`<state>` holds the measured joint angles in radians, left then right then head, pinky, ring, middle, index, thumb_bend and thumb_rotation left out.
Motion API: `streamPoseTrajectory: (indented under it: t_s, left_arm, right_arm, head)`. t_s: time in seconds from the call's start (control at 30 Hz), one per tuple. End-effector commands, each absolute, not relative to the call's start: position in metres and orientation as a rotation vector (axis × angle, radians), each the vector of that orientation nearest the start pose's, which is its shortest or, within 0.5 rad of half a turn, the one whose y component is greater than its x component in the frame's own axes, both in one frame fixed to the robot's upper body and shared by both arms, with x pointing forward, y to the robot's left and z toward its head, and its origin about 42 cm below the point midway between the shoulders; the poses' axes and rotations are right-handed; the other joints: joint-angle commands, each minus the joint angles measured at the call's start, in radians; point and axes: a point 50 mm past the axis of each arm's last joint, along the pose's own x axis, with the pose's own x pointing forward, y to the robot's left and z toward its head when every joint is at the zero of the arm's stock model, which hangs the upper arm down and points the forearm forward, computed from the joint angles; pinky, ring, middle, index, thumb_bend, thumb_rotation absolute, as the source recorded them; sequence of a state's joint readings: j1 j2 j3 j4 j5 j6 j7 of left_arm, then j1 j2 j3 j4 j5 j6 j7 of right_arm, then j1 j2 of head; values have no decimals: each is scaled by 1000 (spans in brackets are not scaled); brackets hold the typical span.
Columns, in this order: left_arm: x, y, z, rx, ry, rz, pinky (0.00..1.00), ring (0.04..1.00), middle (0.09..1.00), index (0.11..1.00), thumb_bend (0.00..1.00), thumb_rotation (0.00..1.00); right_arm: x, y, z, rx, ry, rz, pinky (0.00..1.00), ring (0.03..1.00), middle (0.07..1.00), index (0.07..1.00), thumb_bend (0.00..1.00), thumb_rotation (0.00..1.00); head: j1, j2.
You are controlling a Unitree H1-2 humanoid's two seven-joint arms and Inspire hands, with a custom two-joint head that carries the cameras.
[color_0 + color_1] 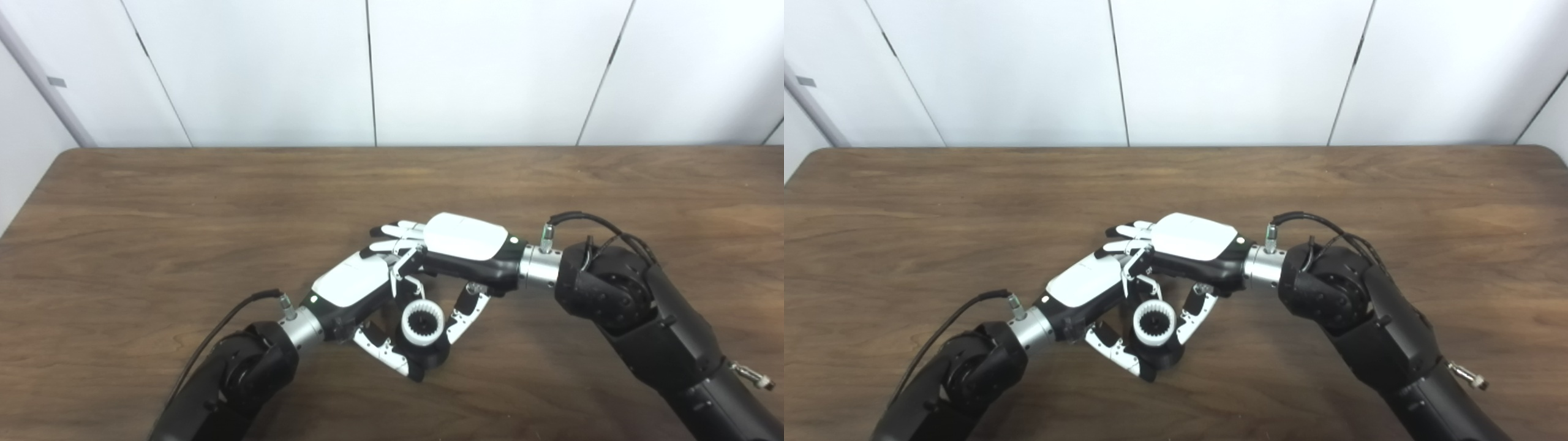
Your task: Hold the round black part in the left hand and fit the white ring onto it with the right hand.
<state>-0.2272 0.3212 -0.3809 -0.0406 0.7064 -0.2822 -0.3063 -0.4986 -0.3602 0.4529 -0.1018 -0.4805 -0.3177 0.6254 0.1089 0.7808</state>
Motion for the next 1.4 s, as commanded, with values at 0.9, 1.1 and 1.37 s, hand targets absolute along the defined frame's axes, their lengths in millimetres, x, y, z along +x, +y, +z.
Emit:
streamPoseTrajectory:
  t_s: [0.9,1.1,1.37]
  left_arm:
    - [317,169,165,1066,-535,-635,1000,1000,874,481,524,56]
    - [314,168,162,1076,-533,-634,1000,1000,874,481,524,56]
    - [312,165,158,1079,-522,-616,1000,1000,874,481,524,56]
  right_arm:
    - [356,-140,214,-1124,-682,1036,1000,1000,933,483,525,138]
    - [353,-141,205,-1109,-668,1024,1000,1000,942,483,525,138]
    - [349,-140,195,-1119,-669,1000,1000,1000,954,483,525,136]
  head:
    - [-1,12]
    - [-1,18]
    - [0,18]
